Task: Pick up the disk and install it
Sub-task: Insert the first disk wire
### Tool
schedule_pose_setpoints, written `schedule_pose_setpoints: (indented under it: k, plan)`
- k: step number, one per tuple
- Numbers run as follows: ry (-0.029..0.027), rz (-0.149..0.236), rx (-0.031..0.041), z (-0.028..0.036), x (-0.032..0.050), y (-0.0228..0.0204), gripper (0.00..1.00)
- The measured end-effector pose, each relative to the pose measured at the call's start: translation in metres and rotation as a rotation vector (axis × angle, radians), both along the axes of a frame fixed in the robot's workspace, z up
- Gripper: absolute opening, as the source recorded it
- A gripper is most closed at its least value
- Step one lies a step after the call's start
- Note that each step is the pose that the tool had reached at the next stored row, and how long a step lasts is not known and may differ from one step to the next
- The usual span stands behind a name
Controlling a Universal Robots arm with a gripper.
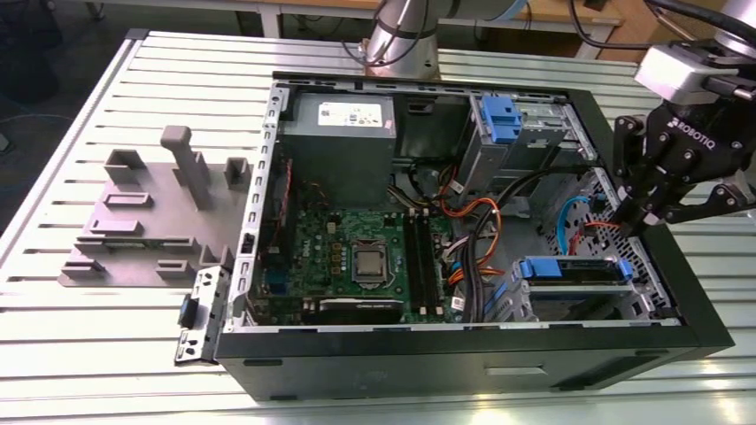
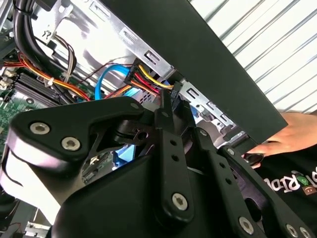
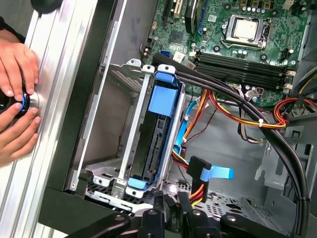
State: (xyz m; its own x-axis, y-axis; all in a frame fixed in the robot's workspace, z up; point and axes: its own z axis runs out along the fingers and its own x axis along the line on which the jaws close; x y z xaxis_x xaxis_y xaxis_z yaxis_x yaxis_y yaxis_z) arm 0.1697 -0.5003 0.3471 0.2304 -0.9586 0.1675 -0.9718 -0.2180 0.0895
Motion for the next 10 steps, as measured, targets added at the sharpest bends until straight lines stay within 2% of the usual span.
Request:
schedule_pose_setpoints:
  k: [7,10]
  plan:
    - [0.0079,0.0,-0.0039,0.0,0.0019,0.004,0.25]
    - [0.0121,0.0,-0.0084,-0.0002,0.0025,0.0062,0.25]
